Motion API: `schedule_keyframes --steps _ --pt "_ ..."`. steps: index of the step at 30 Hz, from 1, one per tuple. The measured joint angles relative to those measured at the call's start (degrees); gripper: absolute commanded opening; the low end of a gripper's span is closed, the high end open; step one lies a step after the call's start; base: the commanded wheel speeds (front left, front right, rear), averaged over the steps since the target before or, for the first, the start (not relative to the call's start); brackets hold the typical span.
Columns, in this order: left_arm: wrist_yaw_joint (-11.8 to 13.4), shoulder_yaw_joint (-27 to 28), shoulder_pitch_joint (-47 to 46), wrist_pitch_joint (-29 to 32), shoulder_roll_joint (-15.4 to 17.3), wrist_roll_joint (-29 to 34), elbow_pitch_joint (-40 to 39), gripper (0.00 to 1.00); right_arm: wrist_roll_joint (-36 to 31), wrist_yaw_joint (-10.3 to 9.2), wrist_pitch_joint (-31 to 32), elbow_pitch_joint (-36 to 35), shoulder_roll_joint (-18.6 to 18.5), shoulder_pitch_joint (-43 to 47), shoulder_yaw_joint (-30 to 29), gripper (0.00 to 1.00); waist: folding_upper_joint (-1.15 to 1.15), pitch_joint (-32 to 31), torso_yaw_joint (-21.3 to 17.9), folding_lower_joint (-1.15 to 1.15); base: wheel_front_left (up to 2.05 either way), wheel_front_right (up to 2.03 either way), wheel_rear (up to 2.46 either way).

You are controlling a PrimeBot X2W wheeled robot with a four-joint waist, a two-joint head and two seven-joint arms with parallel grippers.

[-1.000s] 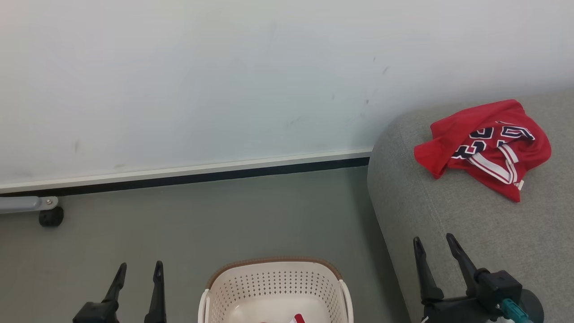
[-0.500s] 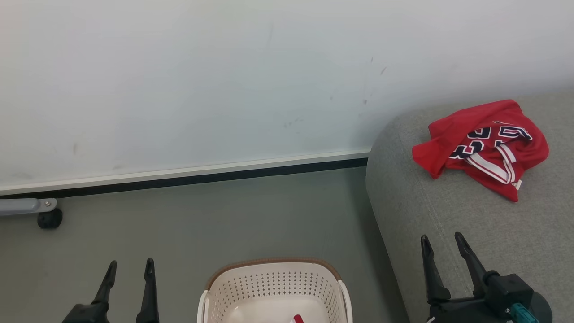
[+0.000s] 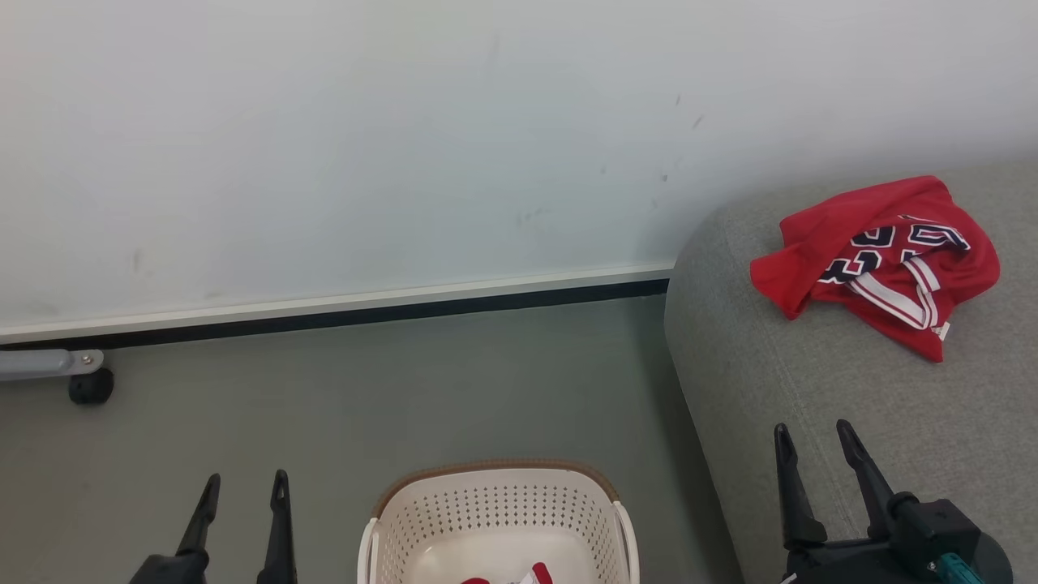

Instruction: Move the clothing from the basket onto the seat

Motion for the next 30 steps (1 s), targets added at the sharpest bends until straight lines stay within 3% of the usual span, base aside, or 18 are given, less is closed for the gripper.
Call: schedule_keyframes --steps 14,21,30 --pt "-2.6 -7.6 -6.8 1.0 -1.6 3.8 3.6 1.00 -0.1 -0.08 0.0 -3.3 -2.7 -3.1 -6.7 1.00 0.00 6.6 -0.4 0.01 0.00 0.00 0.00" --pt "-4.5 -13.4 -11.9 3.9 -5.2 6.4 10.5 1.00 -0.3 -0.36 0.0 -5.0 -3.9 -5.6 -9.2 1.00 0.01 11.8 -0.9 0.02 0.00 0.00 0.00" --pt "-6.1 -17.1 -19.2 7.5 -6.4 9.2 20.5 1.00 -2.4 -0.49 0.0 -8.6 -3.5 -10.6 -8.4 1.00 0.01 19.4 -3.0 0.02 0.00 0.00 0.00"
